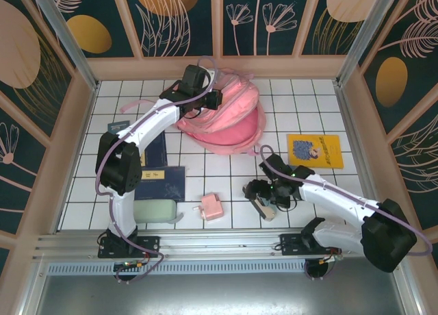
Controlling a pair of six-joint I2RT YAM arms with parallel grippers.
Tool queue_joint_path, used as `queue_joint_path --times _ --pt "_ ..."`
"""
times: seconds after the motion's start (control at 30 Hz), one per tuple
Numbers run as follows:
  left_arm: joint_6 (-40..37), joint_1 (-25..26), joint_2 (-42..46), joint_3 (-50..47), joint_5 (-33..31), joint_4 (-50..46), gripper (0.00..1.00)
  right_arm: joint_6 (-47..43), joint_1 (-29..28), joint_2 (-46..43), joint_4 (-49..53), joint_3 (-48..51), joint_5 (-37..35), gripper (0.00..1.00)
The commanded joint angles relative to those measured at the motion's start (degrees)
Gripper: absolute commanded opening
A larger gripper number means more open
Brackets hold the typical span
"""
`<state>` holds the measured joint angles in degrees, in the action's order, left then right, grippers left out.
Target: Pack the student bag
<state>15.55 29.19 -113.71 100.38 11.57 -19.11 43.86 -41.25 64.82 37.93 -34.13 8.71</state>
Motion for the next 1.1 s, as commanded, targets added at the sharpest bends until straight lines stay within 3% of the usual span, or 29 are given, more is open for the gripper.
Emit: queue_joint_path --times 0.0,0.33,0.43,0.87,1.07 --pt "1.3 -0.6 2.1 0.9 0.9 2.0 0.01 0.4 -2.2 2.3 3.7 -2.6 -6.7 0.99" --pt "1.1 -0.6 3.0 0.8 1.0 2.1 0.01 -1.6 -12.1 19.3 5.2 -11.2 -20.0 0.99" --pt "1.1 -0.6 3.1 0.7 0.9 2.1 0.01 -1.8 -14.1 21.2 4.2 -11.7 -20.5 0.90" --pt "2.4 -1.2 2.8 2.8 3.7 1.3 0.00 1.8 -14.2 13.7 -1.2 -7.2 -16.9 0.42" --pt "8.7 -4.6 3.2 5.9 11.0 0.9 0.00 1.3 -7.6 4.3 -1.5 -6.9 -13.2 0.35"
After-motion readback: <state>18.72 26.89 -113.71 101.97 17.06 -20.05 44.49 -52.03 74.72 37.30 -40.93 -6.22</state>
